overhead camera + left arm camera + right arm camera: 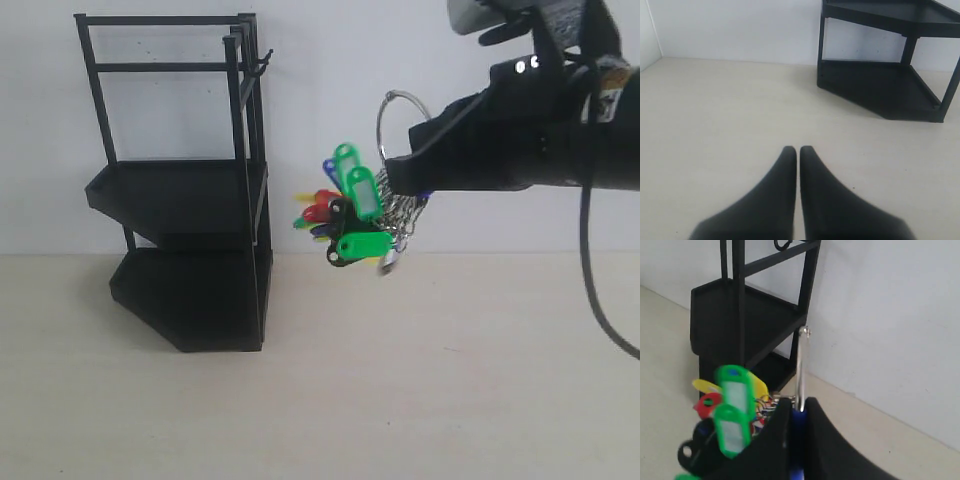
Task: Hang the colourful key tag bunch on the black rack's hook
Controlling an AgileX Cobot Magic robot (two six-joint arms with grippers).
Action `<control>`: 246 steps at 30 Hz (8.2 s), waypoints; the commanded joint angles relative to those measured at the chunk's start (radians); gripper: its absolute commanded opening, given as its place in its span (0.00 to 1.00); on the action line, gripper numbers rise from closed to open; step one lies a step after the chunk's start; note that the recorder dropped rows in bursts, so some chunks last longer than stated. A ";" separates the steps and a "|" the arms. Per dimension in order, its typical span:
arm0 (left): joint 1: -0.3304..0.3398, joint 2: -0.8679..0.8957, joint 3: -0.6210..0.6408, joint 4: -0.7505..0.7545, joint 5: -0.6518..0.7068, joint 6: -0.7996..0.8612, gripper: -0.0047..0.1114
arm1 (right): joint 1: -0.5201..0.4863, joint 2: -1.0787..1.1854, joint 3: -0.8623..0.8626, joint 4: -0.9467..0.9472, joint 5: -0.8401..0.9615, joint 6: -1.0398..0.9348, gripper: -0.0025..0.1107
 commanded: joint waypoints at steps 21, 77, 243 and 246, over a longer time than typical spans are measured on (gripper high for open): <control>0.003 0.004 -0.002 -0.002 -0.011 0.000 0.08 | -0.019 0.473 -0.426 0.149 -0.278 -0.123 0.02; 0.003 0.004 -0.002 -0.002 -0.011 0.000 0.08 | 0.043 0.689 -0.793 0.218 0.010 -0.250 0.02; 0.003 0.004 -0.002 -0.002 -0.011 0.000 0.08 | -0.588 -1.264 0.991 0.066 0.249 0.072 0.02; 0.003 0.004 -0.002 -0.002 -0.011 0.000 0.08 | -0.588 -1.264 0.991 0.066 0.249 0.072 0.02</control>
